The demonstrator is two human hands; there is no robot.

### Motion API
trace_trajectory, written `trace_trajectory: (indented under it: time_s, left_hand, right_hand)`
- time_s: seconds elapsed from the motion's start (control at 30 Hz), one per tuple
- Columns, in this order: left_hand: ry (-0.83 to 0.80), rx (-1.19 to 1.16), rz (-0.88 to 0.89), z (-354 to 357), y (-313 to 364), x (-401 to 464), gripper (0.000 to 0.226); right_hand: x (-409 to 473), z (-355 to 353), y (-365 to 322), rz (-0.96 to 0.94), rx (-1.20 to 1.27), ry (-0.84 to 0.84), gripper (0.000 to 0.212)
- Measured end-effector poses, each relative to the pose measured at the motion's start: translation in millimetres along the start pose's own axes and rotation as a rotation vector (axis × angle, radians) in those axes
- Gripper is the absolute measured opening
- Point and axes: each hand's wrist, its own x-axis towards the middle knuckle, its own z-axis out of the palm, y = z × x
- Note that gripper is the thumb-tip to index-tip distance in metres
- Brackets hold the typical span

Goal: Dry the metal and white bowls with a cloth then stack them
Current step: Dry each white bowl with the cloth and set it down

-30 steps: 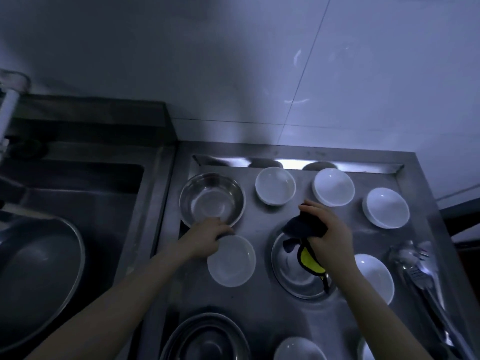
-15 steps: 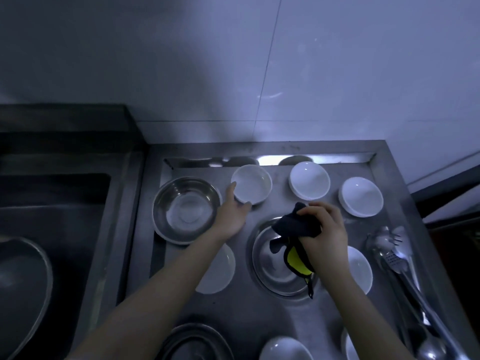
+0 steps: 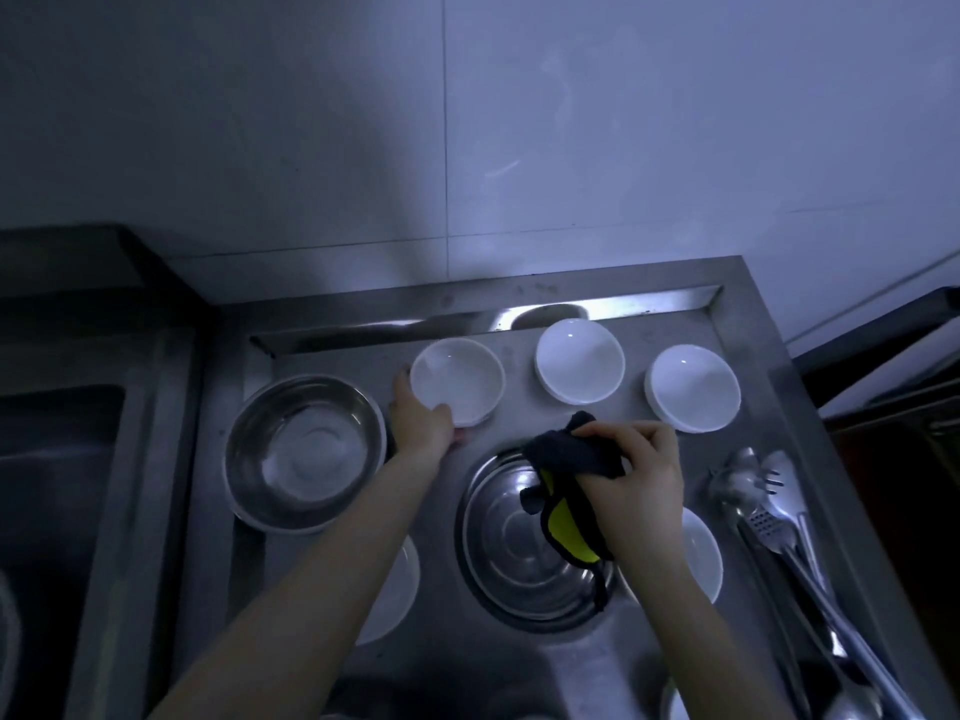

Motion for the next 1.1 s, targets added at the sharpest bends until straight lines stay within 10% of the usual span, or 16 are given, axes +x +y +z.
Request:
trace_trajectory:
  time_s: [0.33, 0.5, 0.63, 0.93, 1.1]
  left_hand:
    - [-0.313, -0.327, 0.096, -70, 28, -148, 0.064]
    - [-0.416, -0.395, 0.160, -110, 29, -194, 0.040]
    - [-0.428, -0.410, 0.209, -138, 29, -220, 0.035]
    - [-0.341, -0.293, 0.334, -164, 13, -251, 0.034]
    - [-0.325, -0.349, 0.365, -161, 22, -265, 0.034]
  right_hand:
    - [-43, -18, -71, -0.024, 0.084, 0.009, 0.035]
    - [-81, -14, -93, -0.394, -0.165, -0.187, 0.044]
    - [-116, -5, -86, -0.717, -0.494, -0.001, 0.005]
    - [-159, -11, -116, -0.657, -0.377, -0.662, 0.036]
    - [-144, -6, -110, -0.754, -0.689, -0.563, 0.060]
